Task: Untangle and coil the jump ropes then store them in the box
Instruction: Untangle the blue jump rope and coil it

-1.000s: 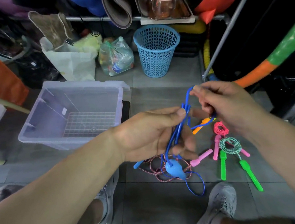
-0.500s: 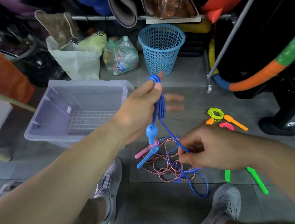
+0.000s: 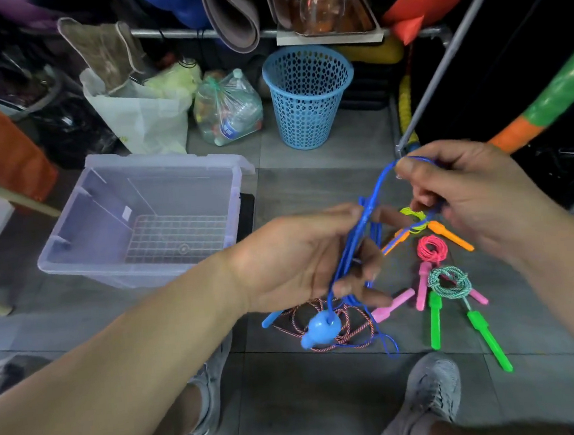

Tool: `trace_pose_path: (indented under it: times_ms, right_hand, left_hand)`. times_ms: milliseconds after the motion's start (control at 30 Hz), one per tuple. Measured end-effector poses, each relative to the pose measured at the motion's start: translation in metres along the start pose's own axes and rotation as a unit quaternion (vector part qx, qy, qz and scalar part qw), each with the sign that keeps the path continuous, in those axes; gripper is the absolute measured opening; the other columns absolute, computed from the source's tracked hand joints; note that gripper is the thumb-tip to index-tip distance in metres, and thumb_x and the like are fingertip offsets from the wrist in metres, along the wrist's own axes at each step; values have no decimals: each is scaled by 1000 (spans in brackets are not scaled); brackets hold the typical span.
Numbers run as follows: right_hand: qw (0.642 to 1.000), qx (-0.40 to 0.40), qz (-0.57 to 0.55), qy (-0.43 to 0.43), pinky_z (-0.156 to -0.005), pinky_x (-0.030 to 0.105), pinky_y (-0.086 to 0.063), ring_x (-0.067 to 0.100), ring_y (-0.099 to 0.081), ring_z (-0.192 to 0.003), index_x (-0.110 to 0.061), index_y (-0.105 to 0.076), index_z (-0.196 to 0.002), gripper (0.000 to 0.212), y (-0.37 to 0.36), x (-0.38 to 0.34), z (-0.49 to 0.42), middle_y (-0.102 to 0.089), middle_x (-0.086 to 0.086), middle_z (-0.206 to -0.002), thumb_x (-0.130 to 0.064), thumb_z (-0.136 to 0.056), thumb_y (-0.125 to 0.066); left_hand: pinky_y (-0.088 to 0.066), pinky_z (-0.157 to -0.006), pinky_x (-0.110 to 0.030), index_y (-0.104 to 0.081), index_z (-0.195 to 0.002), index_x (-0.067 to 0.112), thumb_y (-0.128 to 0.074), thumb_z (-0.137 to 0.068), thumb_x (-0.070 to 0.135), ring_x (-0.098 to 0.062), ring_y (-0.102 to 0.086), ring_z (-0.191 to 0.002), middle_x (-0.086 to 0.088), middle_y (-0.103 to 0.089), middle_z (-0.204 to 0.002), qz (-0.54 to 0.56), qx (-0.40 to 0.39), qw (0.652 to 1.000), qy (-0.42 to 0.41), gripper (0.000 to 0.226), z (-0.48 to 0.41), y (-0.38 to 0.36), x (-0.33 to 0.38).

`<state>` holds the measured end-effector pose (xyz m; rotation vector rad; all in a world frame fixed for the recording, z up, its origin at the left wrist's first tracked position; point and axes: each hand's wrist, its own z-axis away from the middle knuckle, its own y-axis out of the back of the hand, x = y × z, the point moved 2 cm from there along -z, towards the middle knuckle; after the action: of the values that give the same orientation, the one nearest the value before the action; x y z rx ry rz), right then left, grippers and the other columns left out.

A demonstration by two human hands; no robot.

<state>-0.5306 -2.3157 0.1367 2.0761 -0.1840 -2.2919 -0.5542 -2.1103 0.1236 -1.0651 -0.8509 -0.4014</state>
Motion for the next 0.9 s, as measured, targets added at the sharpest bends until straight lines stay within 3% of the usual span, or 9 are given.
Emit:
trace_pose_path:
  times_ms: [133,233,333,467,567,633,733,800,900]
  right_hand:
    - [996,2,55,-75,-56,30,-51,14,-50,-53,-15,-70,-82,14,-10,21,0,-56,-2,-59,-19,-94,-65]
    - [976,-87,140,-146,-54,29,-54,23,-61,-58,-16,-72,-84,27,-35,29,15,-71,9,-70,-27,-101,-55]
    - [948,-185,207,-156,-46,19,-48,18,-61,-52,-14,-70,-96,27,-53,25,33,-71,12,-73,-28,-104,-48]
    - [911,-258,311,-84,-39,17,-39,26,-64,-56,-17,-67,-82,24,-50,7,43,-64,3,-61,-33,-98,-58]
    - [869,-325,371,-32,-52,39,-47,23,-51,-54,-14,-59,-71,31,-42,1,43,-55,11,-60,-36,-93,-63]
    - [889,-343,299,-44,-54,39,-51,14,-53,-52,-14,-62,-71,24,-35,-6,42,-55,7,-54,-32,-88,-67]
    - [950,-292,107,-27,-52,25,-49,18,-51,-47,-16,-68,-68,13,-20,-21,34,-52,5,-48,-16,-81,-63]
    - [979,-203,22,13,-51,30,-46,18,-43,-44,-14,-67,-65,17,-10,-24,25,-44,7,-47,-10,-80,-61]
    - [996,-58,24,67,-57,35,-46,15,-42,-46,-18,-66,-68,20,-1,-17,12,-41,4,-50,-11,-86,-66]
  left_hand:
    - [-50,-96,-50,-54,-132,13,-34,-103,31,-15,-39,-53,-13,-55,-86,63,21,997,-40,39,-1,8,10]
    - [-51,-96,-49,-45,-147,16,-34,-105,34,-16,-51,-60,-16,-66,-105,145,37,984,-97,47,0,12,17]
    - [-49,-103,-51,-39,-150,23,-33,-106,35,-23,-68,-79,-19,-62,-134,171,99,964,-176,46,-2,19,27]
    - [-47,-107,-49,-38,-150,28,-31,-108,33,-37,-65,-117,-16,-58,-141,77,213,955,-193,43,-2,31,30]
    - [-52,-102,-38,-49,-137,26,-35,-108,23,-37,-66,-115,-18,-65,-130,-22,262,950,-167,33,-3,25,19]
    - [-54,-99,-34,-56,-126,24,-37,-107,20,-29,-70,-107,-19,-71,-118,-104,257,953,-120,27,-3,21,8]
    - [-54,-81,-33,-57,-129,17,-41,-106,22,-31,-69,-84,-19,-72,-98,-115,201,971,-50,29,0,16,0]
    - [-52,-75,-32,-58,-129,11,-42,-106,20,-32,-66,-77,-19,-70,-93,-133,178,975,-14,30,1,13,-1]
    - [-55,-76,-38,-51,-137,1,-41,-105,21,-32,-61,-72,-16,-65,-81,-107,126,986,14,39,1,6,-2]
